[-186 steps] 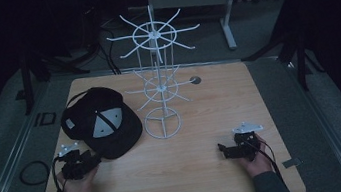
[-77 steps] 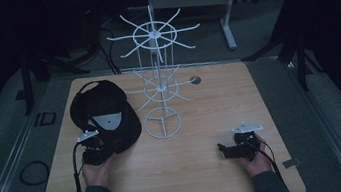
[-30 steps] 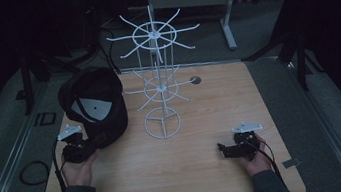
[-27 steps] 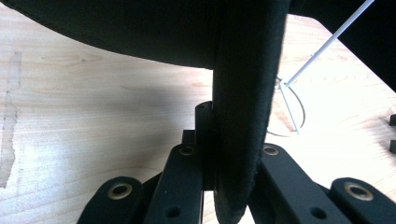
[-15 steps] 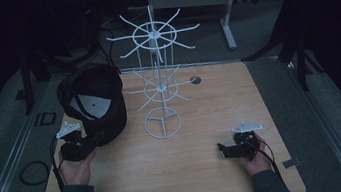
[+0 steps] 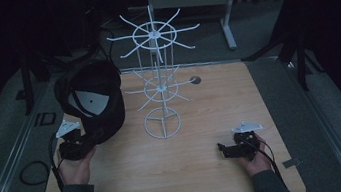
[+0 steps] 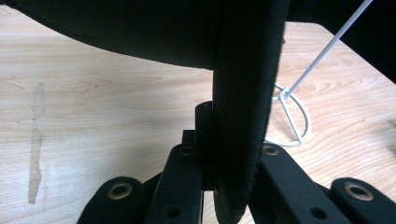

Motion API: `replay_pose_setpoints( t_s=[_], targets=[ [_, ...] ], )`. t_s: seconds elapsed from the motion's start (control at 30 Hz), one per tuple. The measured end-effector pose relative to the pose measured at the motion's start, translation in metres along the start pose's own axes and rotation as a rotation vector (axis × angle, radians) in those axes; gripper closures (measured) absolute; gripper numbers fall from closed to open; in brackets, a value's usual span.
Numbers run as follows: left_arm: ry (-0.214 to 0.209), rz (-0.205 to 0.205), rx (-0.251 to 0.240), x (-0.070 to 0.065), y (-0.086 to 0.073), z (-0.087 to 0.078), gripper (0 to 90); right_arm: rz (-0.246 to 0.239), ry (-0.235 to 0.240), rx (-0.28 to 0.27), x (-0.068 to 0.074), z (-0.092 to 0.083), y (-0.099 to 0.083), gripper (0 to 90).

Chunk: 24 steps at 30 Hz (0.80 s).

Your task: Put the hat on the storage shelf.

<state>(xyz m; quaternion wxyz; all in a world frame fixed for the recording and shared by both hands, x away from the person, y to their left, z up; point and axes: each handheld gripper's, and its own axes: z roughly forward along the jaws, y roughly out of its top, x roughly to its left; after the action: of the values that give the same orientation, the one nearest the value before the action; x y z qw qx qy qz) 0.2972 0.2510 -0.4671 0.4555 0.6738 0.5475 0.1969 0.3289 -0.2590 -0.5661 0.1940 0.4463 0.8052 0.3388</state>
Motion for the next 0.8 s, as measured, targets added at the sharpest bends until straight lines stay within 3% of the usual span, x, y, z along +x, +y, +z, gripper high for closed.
replay_pose_setpoints(
  t_s=[0.6,0.8],
  targets=[
    [0.035,0.000,-0.041,-0.001,0.005,-0.009,86.7,-0.001,0.000,0.000,0.000,0.000,0.000,11.5],
    [0.071,0.013,-0.056,-0.002,0.004,-0.012,86.7,-0.001,0.000,0.000,0.000,0.000,0.000,11.5]
  ],
)
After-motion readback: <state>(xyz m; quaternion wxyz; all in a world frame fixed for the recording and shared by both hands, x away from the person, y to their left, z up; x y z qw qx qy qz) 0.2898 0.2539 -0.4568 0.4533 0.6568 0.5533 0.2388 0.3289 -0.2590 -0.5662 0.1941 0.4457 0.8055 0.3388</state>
